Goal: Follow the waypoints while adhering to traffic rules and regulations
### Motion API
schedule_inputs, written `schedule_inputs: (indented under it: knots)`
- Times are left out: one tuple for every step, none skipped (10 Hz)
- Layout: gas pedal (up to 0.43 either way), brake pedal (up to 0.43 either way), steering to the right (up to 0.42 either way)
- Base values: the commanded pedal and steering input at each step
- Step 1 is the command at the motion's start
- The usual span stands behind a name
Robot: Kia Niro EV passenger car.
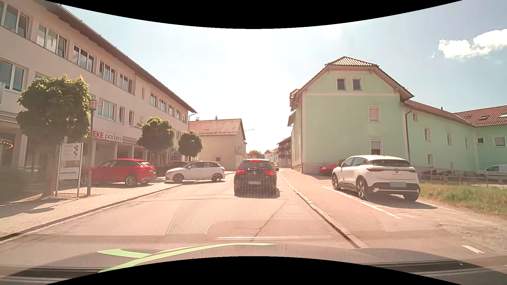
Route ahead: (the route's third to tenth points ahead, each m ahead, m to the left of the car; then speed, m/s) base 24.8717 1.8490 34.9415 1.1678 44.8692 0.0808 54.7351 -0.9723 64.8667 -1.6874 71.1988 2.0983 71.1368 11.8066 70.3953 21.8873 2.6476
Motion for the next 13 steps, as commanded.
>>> schedule_inputs:
  knots:
    - [0.0,0.061,0.021]
    - [0.0,0.055,0.021]
    - [0.0,0.055,0.022]
    - [0.0,0.055,0.022]
    - [0.0,0.055,0.023]
    - [0.0,0.055,0.023]
    - [0.0,0.049,0.023]
    - [0.0,0.043,0.022]
    - [0.0,0.043,0.022]
    - [0.0,0.037,0.021]
    - [0.0,0.037,0.021]
    - [0.0,0.024,0.018]
    - [0.0,0.018,0.018]
